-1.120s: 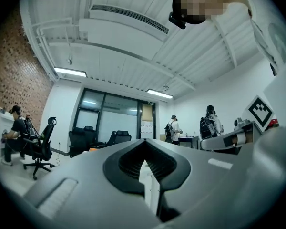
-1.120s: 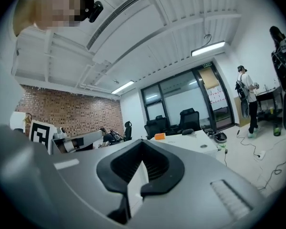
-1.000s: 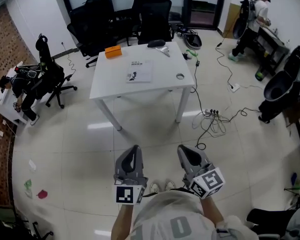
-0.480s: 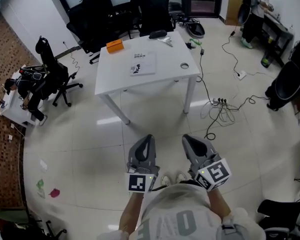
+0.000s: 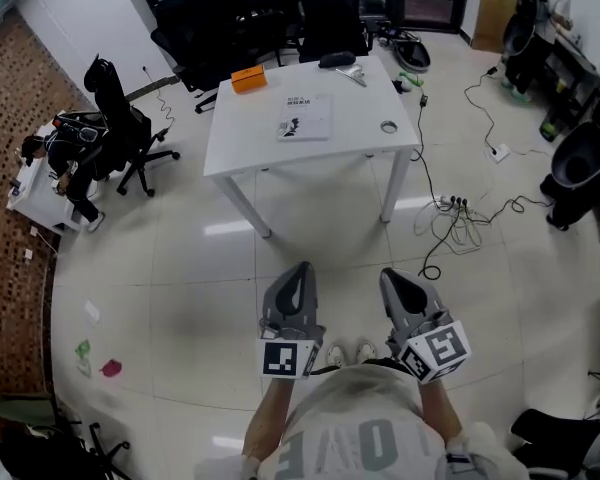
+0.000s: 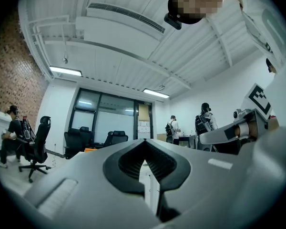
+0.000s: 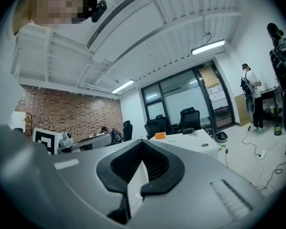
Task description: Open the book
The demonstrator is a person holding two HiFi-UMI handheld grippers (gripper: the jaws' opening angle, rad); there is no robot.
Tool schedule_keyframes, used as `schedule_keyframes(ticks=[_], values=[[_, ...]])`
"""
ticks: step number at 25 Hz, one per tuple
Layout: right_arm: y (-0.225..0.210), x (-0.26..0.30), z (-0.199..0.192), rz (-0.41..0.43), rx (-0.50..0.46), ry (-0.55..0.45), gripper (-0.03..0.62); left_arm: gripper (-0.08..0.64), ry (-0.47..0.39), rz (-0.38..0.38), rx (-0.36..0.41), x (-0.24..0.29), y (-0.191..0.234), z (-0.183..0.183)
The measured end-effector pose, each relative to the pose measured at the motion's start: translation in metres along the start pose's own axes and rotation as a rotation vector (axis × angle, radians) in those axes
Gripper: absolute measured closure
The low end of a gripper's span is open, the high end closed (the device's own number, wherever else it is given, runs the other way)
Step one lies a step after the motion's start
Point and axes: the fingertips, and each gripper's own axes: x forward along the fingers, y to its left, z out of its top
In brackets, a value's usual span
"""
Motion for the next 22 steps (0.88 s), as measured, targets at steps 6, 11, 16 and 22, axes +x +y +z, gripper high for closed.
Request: schedule_keyframes(ticks=[6,11,16,22], values=[[-0.004,0.003,-0.003,0.001,-0.006,-0.001,0.589,0.548,-0.001,0.039,0.0,-0.002,0.007,0.002],[-0.004,0.0,-0.011,0.012,0.008,0.018,0.589,0.548,0.003,0.051,0.007,-0.002,0.006,0.004],[-0.005,0.001,-0.013,0.019,0.01,0.025,0.589,0.548,0.011,0.051,0.003,0.0,0.006,0.002],[-0.008,0.0,-0.013,0.022,0.016,0.022,0.589,0.548,0.017,0.047,0.007,0.001,0.001,0.0]])
